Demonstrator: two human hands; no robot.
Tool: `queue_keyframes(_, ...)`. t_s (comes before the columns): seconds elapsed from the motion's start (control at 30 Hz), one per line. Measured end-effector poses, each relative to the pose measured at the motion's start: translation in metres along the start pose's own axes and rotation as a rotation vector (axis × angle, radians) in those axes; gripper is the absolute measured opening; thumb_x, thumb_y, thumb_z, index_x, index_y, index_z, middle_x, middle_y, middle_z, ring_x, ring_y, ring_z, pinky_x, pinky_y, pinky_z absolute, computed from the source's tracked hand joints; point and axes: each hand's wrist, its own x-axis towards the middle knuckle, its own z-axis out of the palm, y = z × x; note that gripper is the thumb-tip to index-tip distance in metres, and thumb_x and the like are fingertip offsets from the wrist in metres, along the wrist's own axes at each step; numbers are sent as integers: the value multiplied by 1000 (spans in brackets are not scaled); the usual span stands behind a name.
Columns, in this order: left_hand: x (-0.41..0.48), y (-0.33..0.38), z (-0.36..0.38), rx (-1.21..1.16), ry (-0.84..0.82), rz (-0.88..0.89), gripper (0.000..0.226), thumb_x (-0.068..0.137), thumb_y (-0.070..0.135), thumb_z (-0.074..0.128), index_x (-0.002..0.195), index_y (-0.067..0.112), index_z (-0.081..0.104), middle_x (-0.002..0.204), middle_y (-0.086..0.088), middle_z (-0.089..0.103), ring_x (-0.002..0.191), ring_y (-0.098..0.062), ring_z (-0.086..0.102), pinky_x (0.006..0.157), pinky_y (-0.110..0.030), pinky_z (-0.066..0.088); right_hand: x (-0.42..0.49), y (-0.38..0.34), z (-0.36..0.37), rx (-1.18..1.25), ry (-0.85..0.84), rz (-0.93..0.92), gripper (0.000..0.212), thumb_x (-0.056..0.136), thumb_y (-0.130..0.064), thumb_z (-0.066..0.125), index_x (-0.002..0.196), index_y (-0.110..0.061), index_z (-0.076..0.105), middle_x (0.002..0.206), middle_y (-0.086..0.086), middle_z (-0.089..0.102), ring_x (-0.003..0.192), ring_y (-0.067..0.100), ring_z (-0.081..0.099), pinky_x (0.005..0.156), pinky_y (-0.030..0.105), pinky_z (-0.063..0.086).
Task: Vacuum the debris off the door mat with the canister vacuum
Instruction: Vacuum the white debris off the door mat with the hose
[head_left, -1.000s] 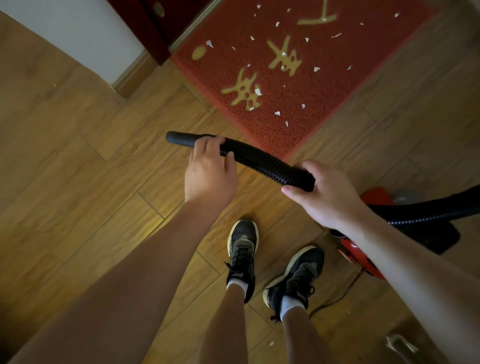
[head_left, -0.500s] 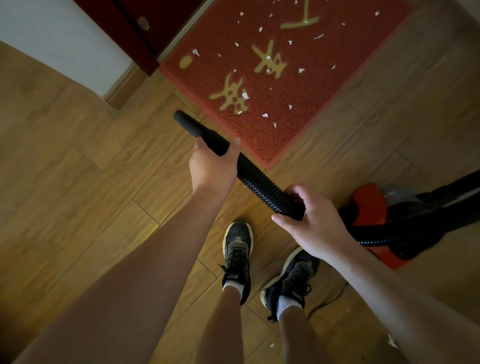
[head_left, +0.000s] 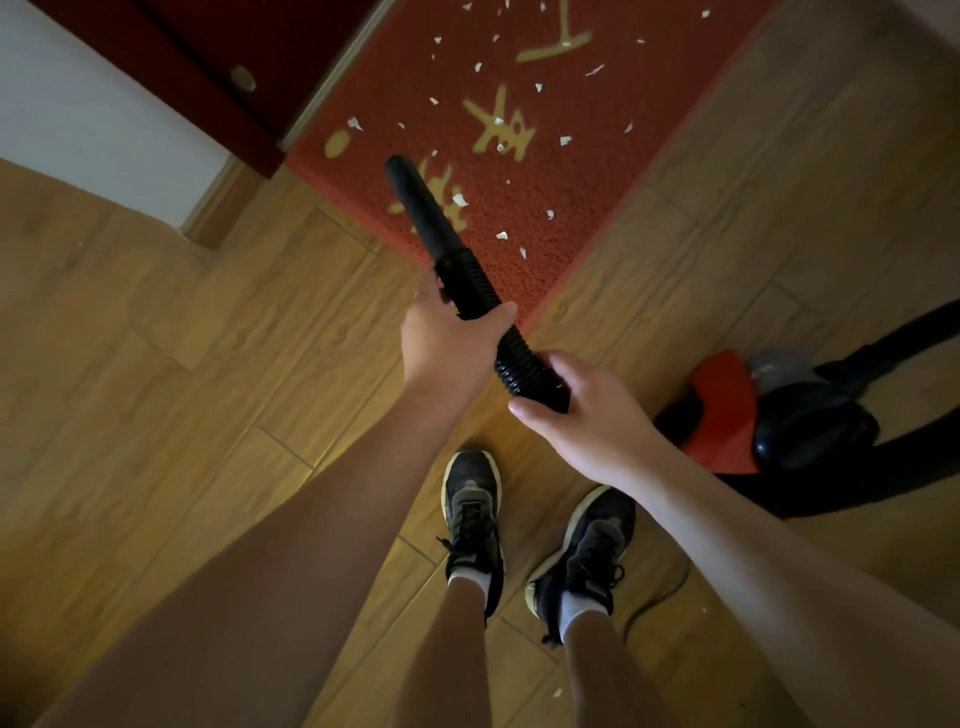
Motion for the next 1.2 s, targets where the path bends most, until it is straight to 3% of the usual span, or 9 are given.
queue_keyframes(0.07,2,4,5,-36,-29,-30,49,78,33,83,120,21,62,105,7,70,92,-11,69,73,-27,53,-7,7,-2,31,27,6,29,94,-36,67,119,-24,60,80,-2,66,67,14,64,60,35,53)
queue_keyframes(0.27,-2,15,36,-62,-116,-79,28,89,40,75,108,24,65,94,0,73,83,-16,72,67,-35,55,-32,33,-6,105,108,51,28,92,-33,70,116,-26,59,81,-3,65,71,12,62,64,36,53)
queue_keyframes(0.43,-22,15,74,16,-281,-59,19,90,36,75,104,23,69,97,0,75,90,-18,73,86,-49,61,-63,66,-8,179,187,148,31,89,-35,73,113,-29,55,87,-9,66,79,6,64,73,34,57)
queue_keyframes(0.6,-53,12,116,84,-411,18,20,93,24,73,112,22,65,102,2,73,88,-12,71,77,-33,56,-96,105,-6,240,272,213,52,86,-35,77,133,-27,56,110,-20,66,102,-1,63,90,32,56)
queue_keyframes(0.77,-82,3,157,112,-496,57,32,95,16,71,125,18,58,104,7,70,91,-4,68,74,-17,52,-126,142,-10,340,309,269,52,85,-33,78,132,-32,55,112,-22,64,103,-1,62,92,35,56)
queue_keyframes(0.93,-104,-14,191,139,-516,84,36,95,12,71,128,16,57,105,4,69,99,-13,69,86,-31,57,-145,178,-15,362,290,325,44,86,-32,78,124,-32,58,108,-19,66,94,0,65,87,37,58)
queue_keyframes(1.03,-117,-24,209,145,-517,92,35,95,11,70,121,26,52,102,9,67,98,-12,69,86,-28,57,-153,200,-17,378,287,347,43,85,-33,79,124,-32,59,107,-19,67,94,2,66,88,40,58)
queue_keyframes(1.2,-129,-45,234,174,-523,65,40,96,13,69,132,21,53,109,6,70,101,-9,69,93,-33,58,-161,238,-17,394,279,369,42,86,-36,78,124,-29,62,109,-19,68,100,1,65,93,38,56)
